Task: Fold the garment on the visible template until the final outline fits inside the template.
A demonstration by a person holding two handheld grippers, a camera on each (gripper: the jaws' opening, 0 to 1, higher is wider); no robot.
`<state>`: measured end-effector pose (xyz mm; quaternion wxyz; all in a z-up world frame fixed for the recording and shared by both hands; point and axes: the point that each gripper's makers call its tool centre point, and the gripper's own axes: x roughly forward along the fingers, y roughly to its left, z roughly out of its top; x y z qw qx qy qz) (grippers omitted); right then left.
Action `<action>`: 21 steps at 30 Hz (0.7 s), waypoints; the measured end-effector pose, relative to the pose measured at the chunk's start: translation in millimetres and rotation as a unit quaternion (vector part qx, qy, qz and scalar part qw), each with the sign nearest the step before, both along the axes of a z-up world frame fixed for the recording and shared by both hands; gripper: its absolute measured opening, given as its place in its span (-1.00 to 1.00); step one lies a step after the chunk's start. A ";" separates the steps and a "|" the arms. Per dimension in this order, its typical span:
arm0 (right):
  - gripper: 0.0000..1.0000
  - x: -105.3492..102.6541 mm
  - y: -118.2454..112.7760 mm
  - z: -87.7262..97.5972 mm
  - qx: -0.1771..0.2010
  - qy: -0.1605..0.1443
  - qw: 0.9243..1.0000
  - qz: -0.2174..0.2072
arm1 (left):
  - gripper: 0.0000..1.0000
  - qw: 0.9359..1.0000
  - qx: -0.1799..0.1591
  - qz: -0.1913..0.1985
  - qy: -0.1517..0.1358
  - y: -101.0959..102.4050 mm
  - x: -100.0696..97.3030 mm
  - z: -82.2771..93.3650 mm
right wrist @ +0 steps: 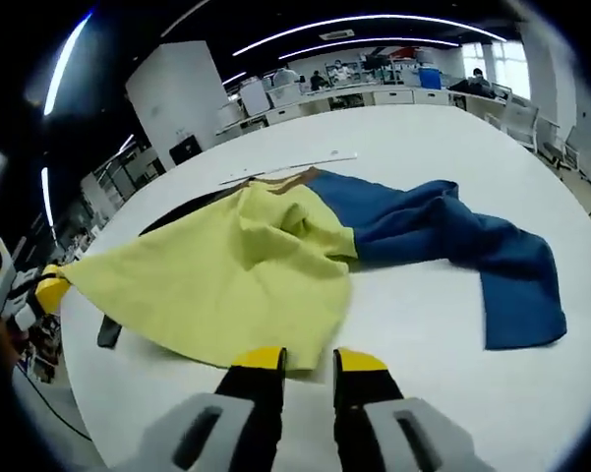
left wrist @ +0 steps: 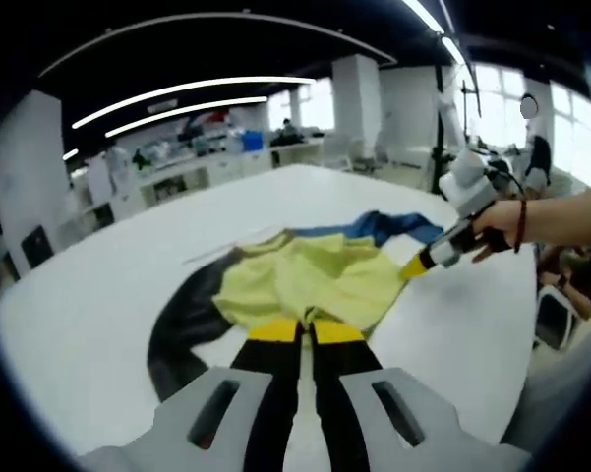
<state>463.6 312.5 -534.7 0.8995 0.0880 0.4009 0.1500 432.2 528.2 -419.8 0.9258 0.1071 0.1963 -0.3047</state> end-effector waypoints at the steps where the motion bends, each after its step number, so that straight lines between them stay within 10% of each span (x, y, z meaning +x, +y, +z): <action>1: -0.94 1.4 0.8 1.4 -0.001 -0.004 1.000 -0.002 | -1.00 1.000 0.001 -0.001 0.001 0.2 -0.3 -0.5; 21: -1.00 56.3 57.4 66.9 0.007 -0.078 0.995 0.061 | -0.99 0.999 0.035 -0.022 0.001 1.4 -3.8 -9.2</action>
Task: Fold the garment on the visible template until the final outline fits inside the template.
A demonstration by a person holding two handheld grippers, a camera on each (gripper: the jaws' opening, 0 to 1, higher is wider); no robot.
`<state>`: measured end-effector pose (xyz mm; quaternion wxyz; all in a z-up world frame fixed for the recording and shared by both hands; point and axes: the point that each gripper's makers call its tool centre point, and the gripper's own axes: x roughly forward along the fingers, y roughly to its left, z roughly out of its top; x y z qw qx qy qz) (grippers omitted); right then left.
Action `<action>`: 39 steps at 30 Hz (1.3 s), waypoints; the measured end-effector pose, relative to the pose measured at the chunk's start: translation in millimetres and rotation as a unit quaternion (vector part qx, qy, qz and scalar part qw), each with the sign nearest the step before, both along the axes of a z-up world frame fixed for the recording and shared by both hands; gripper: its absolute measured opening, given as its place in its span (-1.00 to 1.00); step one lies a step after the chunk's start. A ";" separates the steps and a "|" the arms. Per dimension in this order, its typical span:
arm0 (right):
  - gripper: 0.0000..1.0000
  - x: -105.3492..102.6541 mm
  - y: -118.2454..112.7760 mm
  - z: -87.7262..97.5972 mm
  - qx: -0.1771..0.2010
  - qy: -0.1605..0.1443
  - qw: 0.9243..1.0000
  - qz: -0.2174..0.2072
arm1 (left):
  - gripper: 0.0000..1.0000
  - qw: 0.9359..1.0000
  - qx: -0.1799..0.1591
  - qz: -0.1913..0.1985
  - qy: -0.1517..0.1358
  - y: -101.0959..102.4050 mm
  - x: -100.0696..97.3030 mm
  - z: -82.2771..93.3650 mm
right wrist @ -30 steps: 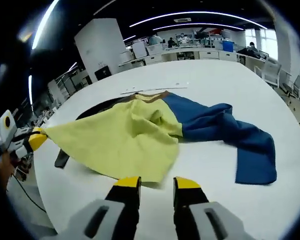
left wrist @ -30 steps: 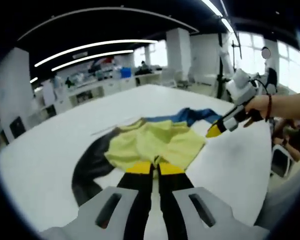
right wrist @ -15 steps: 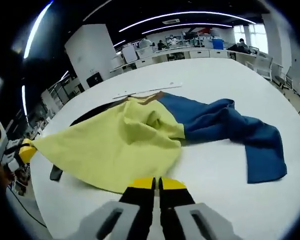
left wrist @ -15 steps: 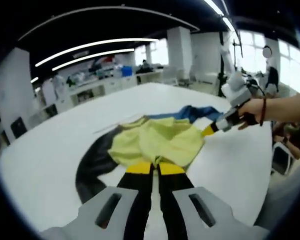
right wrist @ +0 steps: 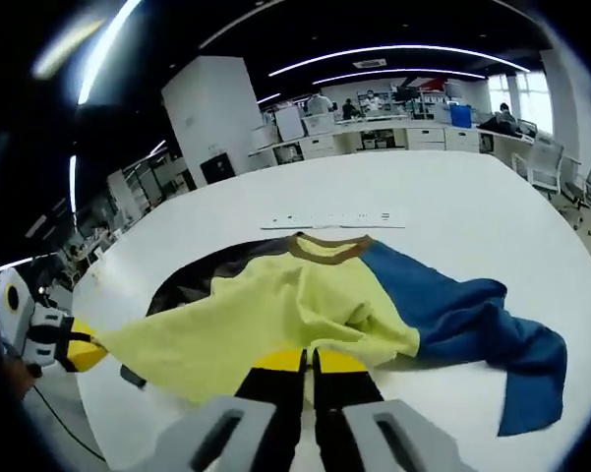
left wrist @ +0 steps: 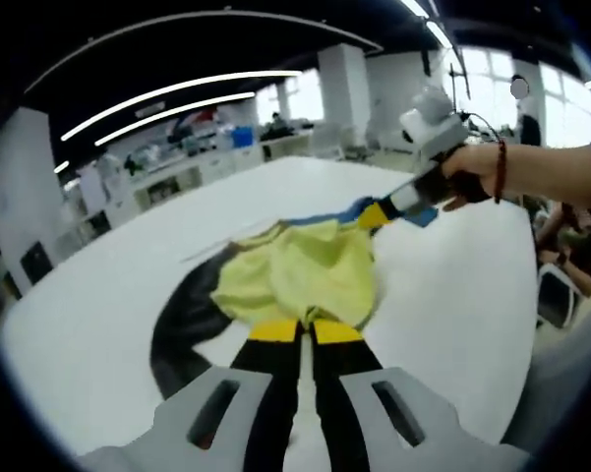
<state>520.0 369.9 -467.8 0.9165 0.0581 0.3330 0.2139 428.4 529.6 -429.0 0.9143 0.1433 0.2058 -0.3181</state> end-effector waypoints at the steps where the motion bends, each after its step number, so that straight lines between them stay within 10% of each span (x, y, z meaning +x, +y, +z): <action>1: -1.00 3.3 2.9 -1.4 -0.002 0.002 1.000 0.003 | -0.99 1.000 0.000 0.000 0.000 0.3 0.0 -0.5; 25: -1.00 22.4 19.2 -63.4 -0.062 0.080 0.994 0.044 | -1.00 1.000 -0.006 0.005 0.022 2.0 3.8 -12.7; 39: -0.62 10.0 13.8 -31.8 -0.041 0.064 0.997 0.031 | -0.99 1.000 -0.005 0.016 0.024 7.5 2.3 -11.8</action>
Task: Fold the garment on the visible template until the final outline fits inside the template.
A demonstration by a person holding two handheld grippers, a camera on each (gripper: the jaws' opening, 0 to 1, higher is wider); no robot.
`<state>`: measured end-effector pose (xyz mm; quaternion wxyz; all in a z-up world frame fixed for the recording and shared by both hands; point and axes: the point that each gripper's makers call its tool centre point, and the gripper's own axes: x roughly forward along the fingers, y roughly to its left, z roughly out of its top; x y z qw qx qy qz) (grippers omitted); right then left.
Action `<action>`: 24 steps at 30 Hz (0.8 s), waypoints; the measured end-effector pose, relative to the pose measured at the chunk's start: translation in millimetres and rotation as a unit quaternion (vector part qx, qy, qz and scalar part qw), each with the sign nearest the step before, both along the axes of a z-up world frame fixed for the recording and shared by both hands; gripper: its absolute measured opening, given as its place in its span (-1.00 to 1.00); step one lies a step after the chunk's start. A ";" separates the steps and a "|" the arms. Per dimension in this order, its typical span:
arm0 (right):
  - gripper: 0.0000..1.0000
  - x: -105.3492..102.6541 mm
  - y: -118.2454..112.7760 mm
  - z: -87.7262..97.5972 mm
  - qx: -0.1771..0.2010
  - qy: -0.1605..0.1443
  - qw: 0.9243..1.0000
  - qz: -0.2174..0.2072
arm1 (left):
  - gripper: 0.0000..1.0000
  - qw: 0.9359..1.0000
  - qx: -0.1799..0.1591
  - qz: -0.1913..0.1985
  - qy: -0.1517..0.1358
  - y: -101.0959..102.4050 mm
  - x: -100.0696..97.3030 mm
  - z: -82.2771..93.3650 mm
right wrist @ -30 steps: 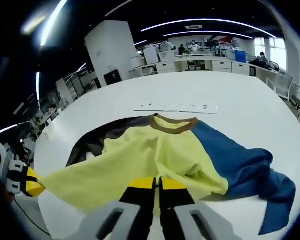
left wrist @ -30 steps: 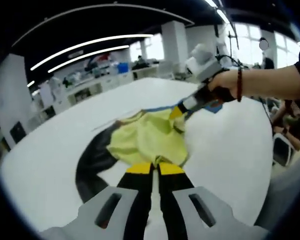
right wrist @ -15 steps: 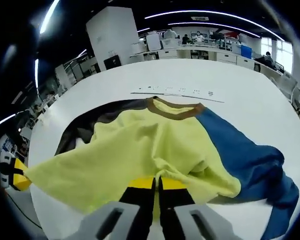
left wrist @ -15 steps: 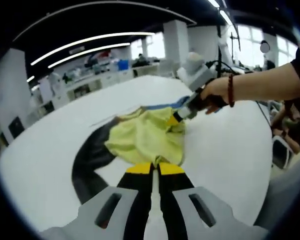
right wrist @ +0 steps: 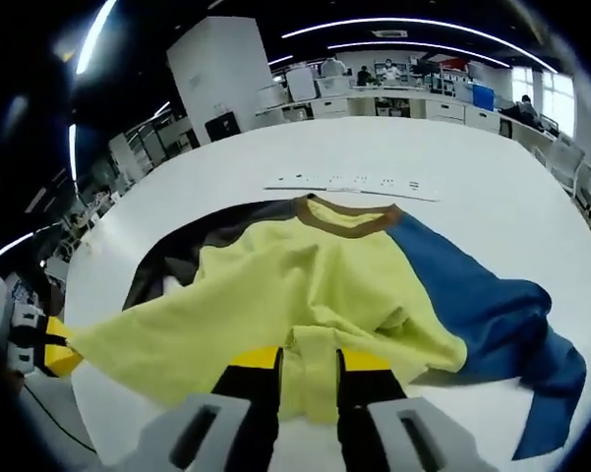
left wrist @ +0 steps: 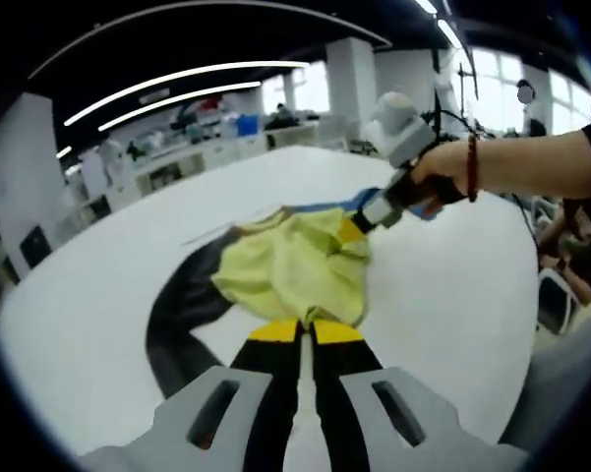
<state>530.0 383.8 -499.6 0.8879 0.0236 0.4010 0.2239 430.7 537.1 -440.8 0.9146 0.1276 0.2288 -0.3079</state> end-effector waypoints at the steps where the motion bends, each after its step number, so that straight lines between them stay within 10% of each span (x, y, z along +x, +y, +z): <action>1: -0.61 -2.3 -2.6 2.5 -0.001 -0.001 1.000 -0.002 | -0.99 1.000 -0.002 0.002 0.000 0.1 0.1 0.5; 15: -0.58 -42.4 -26.6 -29.0 -0.012 0.051 0.998 -0.047 | -0.99 1.000 -0.013 0.005 0.007 -2.7 -3.0 1.1; 24: -0.66 -32.4 -25.8 -35.0 -0.009 0.034 0.997 -0.072 | -0.99 1.000 -0.009 0.001 0.014 -2.7 -4.3 -2.3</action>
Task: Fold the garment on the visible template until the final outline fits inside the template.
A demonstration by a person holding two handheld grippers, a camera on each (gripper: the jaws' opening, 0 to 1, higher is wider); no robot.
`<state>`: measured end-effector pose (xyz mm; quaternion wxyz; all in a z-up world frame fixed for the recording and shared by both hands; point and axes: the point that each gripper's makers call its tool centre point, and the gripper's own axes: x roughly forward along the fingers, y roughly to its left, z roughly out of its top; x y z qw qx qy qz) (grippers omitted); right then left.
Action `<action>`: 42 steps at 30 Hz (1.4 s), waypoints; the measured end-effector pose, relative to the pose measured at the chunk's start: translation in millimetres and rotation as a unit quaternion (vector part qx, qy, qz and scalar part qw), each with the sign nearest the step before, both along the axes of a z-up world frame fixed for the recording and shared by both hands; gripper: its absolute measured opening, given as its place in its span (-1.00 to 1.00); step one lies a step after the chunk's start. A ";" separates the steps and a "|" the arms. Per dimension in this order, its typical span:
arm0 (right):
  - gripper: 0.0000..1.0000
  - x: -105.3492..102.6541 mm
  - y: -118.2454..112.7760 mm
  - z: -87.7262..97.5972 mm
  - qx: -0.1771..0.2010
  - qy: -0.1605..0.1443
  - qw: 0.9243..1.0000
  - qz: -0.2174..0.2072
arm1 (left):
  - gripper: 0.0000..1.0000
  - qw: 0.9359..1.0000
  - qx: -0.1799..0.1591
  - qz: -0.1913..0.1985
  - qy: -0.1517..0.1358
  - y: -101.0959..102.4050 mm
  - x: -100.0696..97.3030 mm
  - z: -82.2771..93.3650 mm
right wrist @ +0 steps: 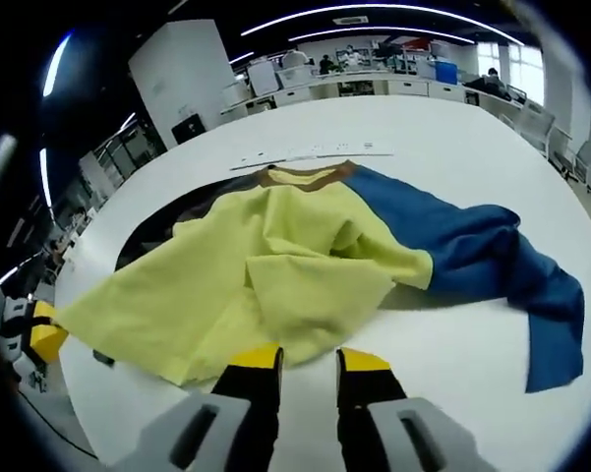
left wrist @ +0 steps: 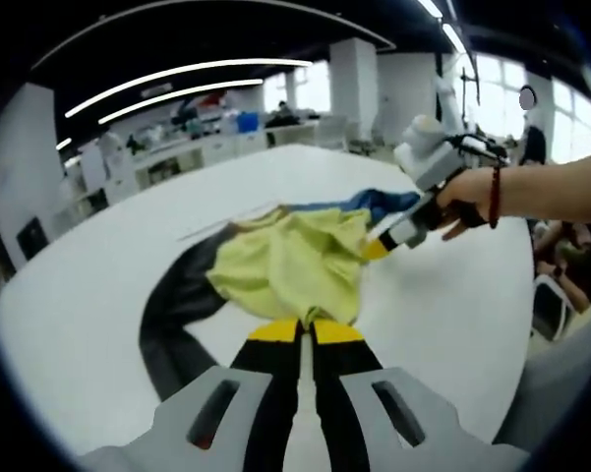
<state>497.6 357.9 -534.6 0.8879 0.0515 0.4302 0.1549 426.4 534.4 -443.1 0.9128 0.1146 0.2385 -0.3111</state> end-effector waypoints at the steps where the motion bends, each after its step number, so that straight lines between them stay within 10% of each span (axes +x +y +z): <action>1: -0.68 1.7 1.6 0.0 0.001 -0.001 1.000 0.001 | -0.99 1.000 0.000 0.000 0.000 0.4 0.3 -0.3; 17: -1.00 -2.2 -5.0 5.1 -0.005 -0.008 1.000 0.000 | -0.99 1.000 0.001 -0.001 0.002 0.9 1.4 0.2; 42: -1.00 -107.0 -60.4 33.9 -0.026 0.005 0.998 0.049 | -0.99 0.997 0.065 -0.030 0.007 39.0 -43.1 -2.6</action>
